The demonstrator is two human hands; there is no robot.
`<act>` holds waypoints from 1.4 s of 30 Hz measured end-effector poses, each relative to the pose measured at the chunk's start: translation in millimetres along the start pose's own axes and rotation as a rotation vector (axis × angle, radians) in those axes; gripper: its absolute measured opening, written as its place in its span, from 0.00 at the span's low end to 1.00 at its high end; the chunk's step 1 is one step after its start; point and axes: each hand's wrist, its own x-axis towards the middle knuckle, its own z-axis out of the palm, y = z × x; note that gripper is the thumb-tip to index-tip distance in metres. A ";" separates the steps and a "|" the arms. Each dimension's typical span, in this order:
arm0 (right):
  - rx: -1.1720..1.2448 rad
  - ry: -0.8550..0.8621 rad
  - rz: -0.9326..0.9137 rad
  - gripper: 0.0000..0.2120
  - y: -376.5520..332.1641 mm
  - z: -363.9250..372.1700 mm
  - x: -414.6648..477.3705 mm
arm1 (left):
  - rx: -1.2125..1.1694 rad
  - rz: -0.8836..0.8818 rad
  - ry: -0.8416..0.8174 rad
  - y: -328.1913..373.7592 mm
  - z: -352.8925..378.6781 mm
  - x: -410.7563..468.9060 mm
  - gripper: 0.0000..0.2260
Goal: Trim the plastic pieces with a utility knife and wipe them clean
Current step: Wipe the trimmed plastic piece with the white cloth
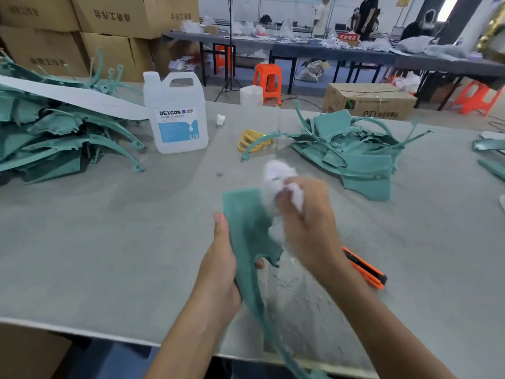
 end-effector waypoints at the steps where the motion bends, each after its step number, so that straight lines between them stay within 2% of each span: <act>1: 0.022 -0.074 -0.136 0.07 -12.4 8.3 -11.9 | 0.007 -0.006 -0.014 -2.1 4.1 -1.7 0.25; 3: -0.070 -0.123 -0.332 0.08 -12.3 17.8 -26.0 | 0.028 0.034 -0.071 -5.7 6.6 -5.6 0.19; 4: -0.144 -0.056 -0.353 0.07 -0.1 15.7 -19.1 | 0.043 0.062 -0.093 -4.8 4.5 -8.3 0.21; 6: -0.283 0.076 -0.181 0.07 26.6 0.4 5.7 | 0.067 0.075 -0.090 1.6 -2.6 -13.1 0.27; 8: -0.246 0.027 0.117 0.05 44.5 -16.8 20.4 | 0.086 0.087 -0.058 10.9 -8.7 -14.9 0.30; 9: -0.200 0.020 0.188 0.04 48.8 -21.5 21.5 | 0.119 0.120 -0.046 14.1 -10.9 -14.2 0.30; 11: -0.103 0.041 0.199 0.04 34.6 -24.6 18.8 | 0.186 0.193 -0.002 18.3 -11.2 -10.9 0.27; 13: -0.016 0.041 0.095 0.06 1.9 -21.4 10.1 | 0.185 0.208 0.028 17.9 -6.6 -6.6 0.24; 15: 0.055 -0.052 0.009 0.04 -27.9 -8.9 -5.4 | 0.155 0.226 0.025 15.6 2.0 -2.9 0.22; 18: 0.066 -0.220 0.024 0.10 -55.8 15.9 -37.9 | 0.086 0.275 0.052 16.0 14.8 -2.5 0.22; 21: -0.142 -0.332 -0.181 0.13 -42.3 15.2 -55.1 | 0.045 0.399 0.099 20.4 15.5 1.2 0.23; 23: -0.252 -0.557 -0.279 0.14 -25.5 2.1 -58.0 | 0.112 0.525 0.189 28.5 10.9 3.8 0.18; 25: -0.314 -0.738 -0.276 0.11 -10.7 -11.2 -59.9 | 0.246 0.700 0.278 40.7 2.1 7.0 0.15; 26: -0.296 -0.735 -0.219 0.08 -5.8 -16.6 -59.9 | 0.348 0.779 0.292 46.2 -2.6 7.6 0.15; 27: -0.215 -0.655 -0.103 0.06 -6.1 -21.2 -56.7 | 0.462 0.832 0.296 48.4 -6.4 7.6 0.14; 29: 0.063 -0.418 0.187 0.03 -16.1 -27.8 -42.0 | 0.629 0.848 0.299 42.5 -5.4 4.3 0.13; 31: 0.389 -0.331 0.360 0.16 -37.4 -29.1 -24.9 | 0.778 0.811 0.224 30.4 4.0 -4.0 0.16; 33: 0.709 -0.358 0.480 0.35 -57.2 -31.0 -13.5 | 0.957 0.867 0.035 22.0 13.8 -17.1 0.20; 34: 0.836 -0.353 0.547 0.38 -65.6 -35.7 -8.7 | 1.042 0.943 -0.052 21.1 16.1 -22.9 0.23; 35: 0.918 -0.329 0.586 0.37 -71.3 -41.8 -3.9 | 1.121 1.023 -0.102 25.0 18.2 -27.8 0.24; 37: 0.952 -0.282 0.620 0.32 -78.2 -57.5 2.9 | 1.210 1.115 -0.149 36.2 25.0 -38.0 0.23; 39: 0.861 -0.205 0.529 0.29 -80.1 -72.8 5.5 | 1.242 1.164 -0.174 45.7 32.9 -48.2 0.23; 42: 0.700 0.038 0.354 0.12 -82.7 -96.0 2.0 | 1.273 1.236 -0.153 41.1 38.9 -63.2 0.23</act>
